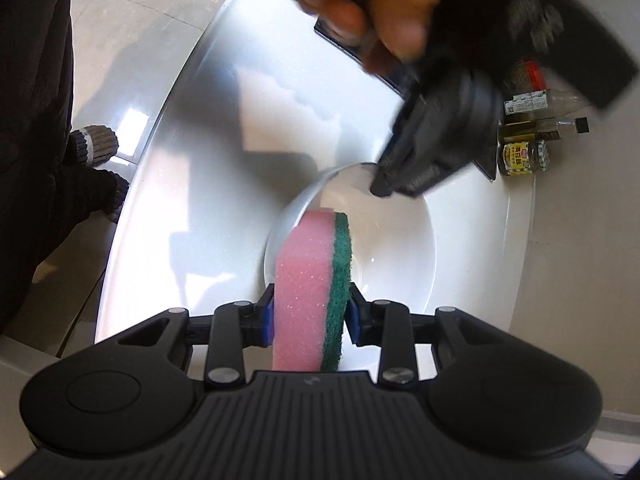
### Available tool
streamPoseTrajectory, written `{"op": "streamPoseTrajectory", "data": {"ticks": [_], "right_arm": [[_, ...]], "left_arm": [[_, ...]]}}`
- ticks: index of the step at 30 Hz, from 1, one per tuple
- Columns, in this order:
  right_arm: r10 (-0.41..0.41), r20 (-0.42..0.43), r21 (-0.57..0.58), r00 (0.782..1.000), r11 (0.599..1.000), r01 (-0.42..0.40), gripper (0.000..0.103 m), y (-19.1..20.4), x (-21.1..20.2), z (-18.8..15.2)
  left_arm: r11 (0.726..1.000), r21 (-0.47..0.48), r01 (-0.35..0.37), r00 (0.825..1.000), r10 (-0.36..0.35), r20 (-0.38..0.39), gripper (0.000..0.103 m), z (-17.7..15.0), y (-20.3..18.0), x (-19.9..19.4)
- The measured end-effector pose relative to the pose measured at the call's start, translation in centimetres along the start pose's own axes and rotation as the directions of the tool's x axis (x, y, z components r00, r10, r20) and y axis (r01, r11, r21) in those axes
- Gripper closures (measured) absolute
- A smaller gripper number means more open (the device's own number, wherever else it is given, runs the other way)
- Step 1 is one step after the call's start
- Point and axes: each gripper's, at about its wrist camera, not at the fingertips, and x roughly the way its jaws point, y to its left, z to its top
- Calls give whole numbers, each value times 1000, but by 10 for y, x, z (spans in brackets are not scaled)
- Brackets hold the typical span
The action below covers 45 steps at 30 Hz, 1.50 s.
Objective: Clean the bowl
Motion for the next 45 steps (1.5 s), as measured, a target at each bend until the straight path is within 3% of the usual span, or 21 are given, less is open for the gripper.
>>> {"op": "streamPoseTrajectory", "data": {"ticks": [4,10,13,17,21,25,28,33,37,41,45], "right_arm": [[0,-7,-8,1000,1000,0,73,0,1,5],[-9,20,-68,1000,998,10,74,10,0,0],[-26,-2,-74,1000,997,25,74,12,7,-5],[-23,-5,-32,1000,999,23,74,10,9,2],[-16,-6,-3,1000,1000,16,74,10,5,2],[1,-3,22,1000,1000,-1,74,7,9,3],[-7,10,-12,1000,1000,7,75,10,9,6],[-27,-11,-67,1000,997,26,75,12,8,3],[-42,-37,-65,998,997,39,75,9,8,-2],[-43,-37,-63,998,997,40,75,8,11,0],[-46,-37,-66,998,997,44,75,7,11,0]], "left_arm": [[1000,13,-11,1000,11,-17,86,5,-1,7],[981,196,1,998,10,-58,91,29,-6,23],[972,233,-17,998,31,-56,93,41,-11,31],[991,122,-45,999,48,-26,91,29,-9,19],[1000,-9,-12,1000,12,8,88,0,-2,1],[999,2,-35,999,35,11,85,-3,-4,4],[995,82,-54,999,54,-1,87,4,-6,10],[975,222,-26,999,36,-41,88,29,-6,23],[985,166,-52,998,58,-28,88,30,-6,23],[999,12,-44,998,44,34,88,5,-4,-1],[999,-1,-41,998,41,41,85,-4,-6,-4]]}}
